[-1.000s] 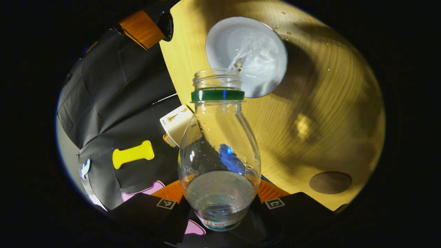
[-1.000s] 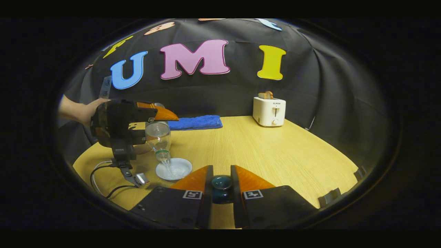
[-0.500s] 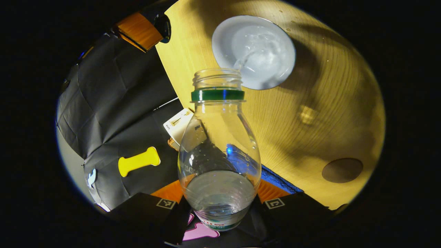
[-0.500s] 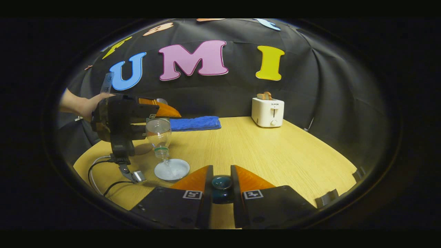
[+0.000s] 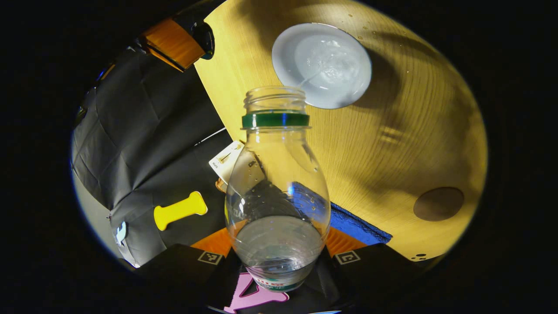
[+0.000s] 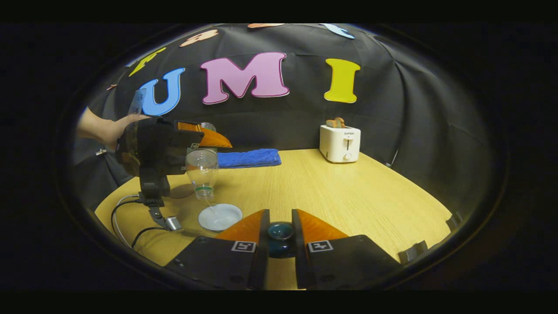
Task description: Open the teacup lid with one hand, grasp the water bottle and pour water into the teacup with the other hand; after pouring, place the water bottle on the coaster and then close the teacup lid.
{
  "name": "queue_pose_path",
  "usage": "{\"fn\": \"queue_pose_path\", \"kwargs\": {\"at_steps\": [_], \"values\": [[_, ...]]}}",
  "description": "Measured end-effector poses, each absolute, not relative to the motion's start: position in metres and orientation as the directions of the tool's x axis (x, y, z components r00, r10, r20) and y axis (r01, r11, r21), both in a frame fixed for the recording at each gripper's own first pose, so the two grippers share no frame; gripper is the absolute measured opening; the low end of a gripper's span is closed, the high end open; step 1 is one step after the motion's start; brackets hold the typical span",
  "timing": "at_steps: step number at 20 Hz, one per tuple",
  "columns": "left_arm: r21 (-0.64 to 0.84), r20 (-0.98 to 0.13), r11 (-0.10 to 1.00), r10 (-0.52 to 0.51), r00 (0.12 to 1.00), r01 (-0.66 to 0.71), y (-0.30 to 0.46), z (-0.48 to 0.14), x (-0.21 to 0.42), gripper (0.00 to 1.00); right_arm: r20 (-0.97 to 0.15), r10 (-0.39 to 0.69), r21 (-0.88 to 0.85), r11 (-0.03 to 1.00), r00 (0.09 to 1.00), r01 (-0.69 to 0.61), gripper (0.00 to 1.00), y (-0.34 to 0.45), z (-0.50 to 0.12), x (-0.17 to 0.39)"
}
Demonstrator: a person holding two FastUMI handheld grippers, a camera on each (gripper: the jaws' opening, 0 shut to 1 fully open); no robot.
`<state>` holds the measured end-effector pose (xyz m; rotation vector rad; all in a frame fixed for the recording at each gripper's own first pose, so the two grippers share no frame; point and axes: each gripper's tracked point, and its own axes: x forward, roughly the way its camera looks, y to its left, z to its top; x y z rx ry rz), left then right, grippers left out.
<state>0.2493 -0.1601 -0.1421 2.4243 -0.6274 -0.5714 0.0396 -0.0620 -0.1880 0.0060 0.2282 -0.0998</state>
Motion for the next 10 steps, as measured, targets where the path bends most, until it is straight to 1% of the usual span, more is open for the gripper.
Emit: {"fn": "queue_pose_path", "kwargs": {"at_steps": [1, 2, 3, 5, 7, 10], "values": [[0.607, -0.256, -0.733, -0.547, 0.797, -0.308, -0.1618, -0.1425, 0.2492, 0.78, -0.226, -0.099, -0.006, 0.995, 0.969, 0.100, 0.29, -0.0630, -0.1880, 0.0409], [0.600, -0.259, -0.738, -0.546, 0.797, -0.310, -0.1619, -0.1431, 0.2489, 0.78, -0.226, -0.099, -0.006, 0.995, 0.969, 0.100, 0.24, -0.0625, -0.1884, 0.0428], [0.597, -0.262, -0.739, -0.548, 0.794, -0.313, -0.1627, -0.1428, 0.2494, 0.78, -0.224, -0.099, -0.004, 0.995, 0.970, 0.101, 0.24, -0.0622, -0.1877, 0.0450], [0.596, -0.271, -0.741, -0.548, 0.791, -0.309, -0.1628, -0.1469, 0.2495, 0.78, -0.224, -0.097, -0.004, 0.995, 0.970, 0.099, 0.34, -0.0609, -0.1882, 0.0459], [0.590, -0.275, -0.745, -0.547, 0.791, -0.310, -0.1632, -0.1490, 0.2482, 0.78, -0.226, -0.097, -0.002, 0.995, 0.969, 0.099, 0.24, -0.0607, -0.1885, 0.0472], [0.593, -0.275, -0.745, -0.544, 0.792, -0.305, -0.1634, -0.1486, 0.2508, 0.78, -0.224, -0.097, 0.002, 0.995, 0.970, 0.100, 0.24, -0.0600, -0.1872, 0.0467]]}}
